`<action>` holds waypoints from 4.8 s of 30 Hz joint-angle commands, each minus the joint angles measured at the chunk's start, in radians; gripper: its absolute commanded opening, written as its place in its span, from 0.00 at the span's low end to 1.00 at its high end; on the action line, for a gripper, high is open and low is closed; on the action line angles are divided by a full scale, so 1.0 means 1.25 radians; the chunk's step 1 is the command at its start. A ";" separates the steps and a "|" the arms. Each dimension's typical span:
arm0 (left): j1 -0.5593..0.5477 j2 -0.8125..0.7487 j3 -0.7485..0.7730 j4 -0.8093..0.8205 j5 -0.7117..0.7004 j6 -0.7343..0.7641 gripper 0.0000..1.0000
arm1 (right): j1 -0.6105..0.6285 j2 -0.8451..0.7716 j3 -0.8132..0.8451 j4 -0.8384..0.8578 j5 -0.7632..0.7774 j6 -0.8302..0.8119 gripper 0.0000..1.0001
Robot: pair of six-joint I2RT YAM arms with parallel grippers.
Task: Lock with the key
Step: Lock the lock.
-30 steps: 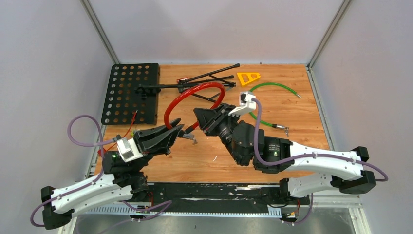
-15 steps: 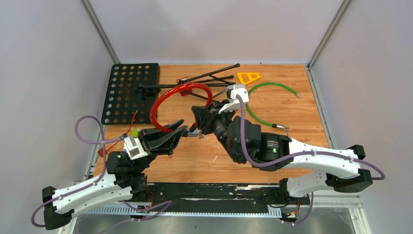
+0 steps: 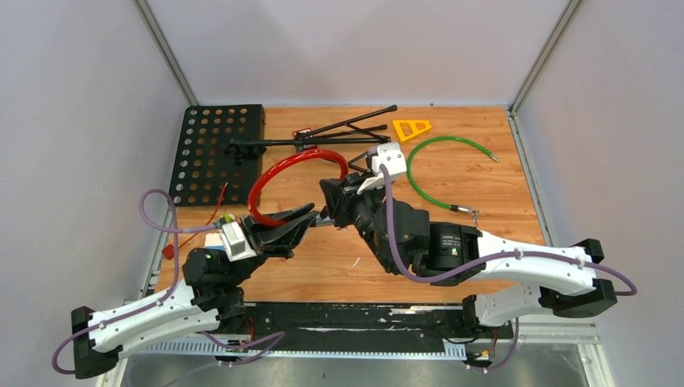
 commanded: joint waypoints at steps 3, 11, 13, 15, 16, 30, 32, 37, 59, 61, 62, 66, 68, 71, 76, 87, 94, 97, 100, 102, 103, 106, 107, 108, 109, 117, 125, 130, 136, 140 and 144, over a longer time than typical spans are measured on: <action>0.001 0.028 0.007 -0.010 -0.038 0.002 0.00 | 0.014 -0.017 0.026 0.076 0.006 0.004 0.00; 0.000 0.034 -0.012 0.115 -0.087 -0.036 0.00 | 0.015 -0.056 -0.088 0.113 0.049 0.095 0.00; 0.000 0.041 -0.015 0.142 -0.088 -0.046 0.00 | 0.015 -0.065 -0.125 0.124 0.066 0.139 0.00; 0.001 0.053 -0.012 0.158 -0.081 -0.055 0.00 | 0.015 -0.069 -0.156 0.140 0.069 0.175 0.00; 0.001 0.058 -0.010 0.165 -0.077 -0.057 0.00 | 0.014 -0.071 -0.168 0.144 0.070 0.196 0.00; 0.001 0.075 -0.003 0.221 -0.081 -0.073 0.00 | -0.002 -0.076 -0.233 -0.053 0.107 0.575 0.02; 0.001 0.078 -0.002 0.230 -0.081 -0.076 0.00 | -0.014 -0.084 -0.256 -0.064 0.082 0.636 0.03; 0.001 0.072 -0.005 0.226 -0.078 -0.074 0.00 | -0.039 -0.137 -0.337 -0.012 0.023 0.709 0.03; 0.001 0.154 0.015 0.095 0.058 -0.149 0.40 | -0.043 -0.277 -0.181 0.092 0.102 -0.140 0.00; 0.001 0.162 0.049 0.015 0.088 -0.139 0.47 | -0.043 -0.270 -0.154 0.112 0.101 -0.240 0.00; 0.000 0.165 0.070 -0.039 0.103 -0.131 0.50 | -0.043 -0.265 -0.143 0.116 0.103 -0.281 0.00; 0.001 0.160 0.177 -0.262 0.134 -0.082 0.59 | -0.043 -0.270 -0.133 0.134 0.136 -0.399 0.00; 0.000 0.152 0.216 -0.361 0.113 -0.058 0.63 | -0.044 -0.289 -0.155 0.148 0.162 -0.421 0.00; 0.001 0.126 0.257 -0.478 0.087 -0.033 0.73 | -0.044 -0.341 -0.193 0.171 0.170 -0.437 0.00; 0.001 0.098 0.287 -0.570 0.083 -0.018 0.96 | -0.044 -0.405 -0.224 0.173 0.147 -0.440 0.00; 0.001 0.170 0.358 -0.686 0.144 -0.003 0.96 | -0.044 -0.407 -0.195 0.120 0.111 -0.469 0.00; 0.001 0.230 0.390 -0.686 0.226 -0.002 0.86 | -0.044 -0.368 -0.179 0.101 0.120 -0.501 0.00; 0.001 0.233 0.396 -0.701 0.242 -0.003 0.84 | -0.044 -0.364 -0.180 0.102 0.139 -0.513 0.00; 0.001 0.220 0.390 -0.710 0.239 -0.003 0.83 | -0.044 -0.370 -0.185 0.111 0.151 -0.526 0.00; 0.001 0.210 0.385 -0.707 0.238 -0.003 0.81 | -0.044 -0.373 -0.191 0.118 0.155 -0.535 0.00; 0.000 0.205 0.382 -0.704 0.239 -0.003 0.81 | -0.044 -0.373 -0.192 0.119 0.156 -0.538 0.00; 0.000 0.197 0.379 -0.707 0.244 -0.004 0.79 | -0.044 -0.373 -0.198 0.119 0.161 -0.543 0.00; 0.001 0.195 0.381 -0.713 0.247 -0.004 0.79 | -0.044 -0.373 -0.200 0.120 0.163 -0.543 0.00; 0.000 0.195 0.381 -0.717 0.249 -0.004 0.79 | -0.044 -0.373 -0.202 0.121 0.165 -0.544 0.00; 0.001 0.195 0.382 -0.721 0.252 -0.004 0.79 | -0.044 -0.374 -0.203 0.126 0.167 -0.546 0.00; 0.001 0.193 0.383 -0.737 0.265 -0.009 0.78 | -0.044 -0.376 -0.210 0.143 0.171 -0.561 0.00; 0.001 0.189 0.387 -0.755 0.277 -0.010 0.78 | -0.044 -0.387 -0.222 0.152 0.181 -0.565 0.00; 0.001 0.187 0.389 -0.768 0.274 -0.007 0.77 | -0.044 -0.393 -0.230 0.161 0.180 -0.563 0.00; 0.001 0.191 0.403 -0.802 0.261 -0.002 0.71 | -0.045 -0.394 -0.231 0.155 0.180 -0.565 0.00; 0.000 0.188 0.418 -0.828 0.243 0.018 0.70 | -0.044 -0.390 -0.231 0.154 0.179 -0.570 0.00; 0.001 0.188 0.425 -0.830 0.233 0.023 0.68 | -0.044 -0.390 -0.231 0.155 0.178 -0.569 0.00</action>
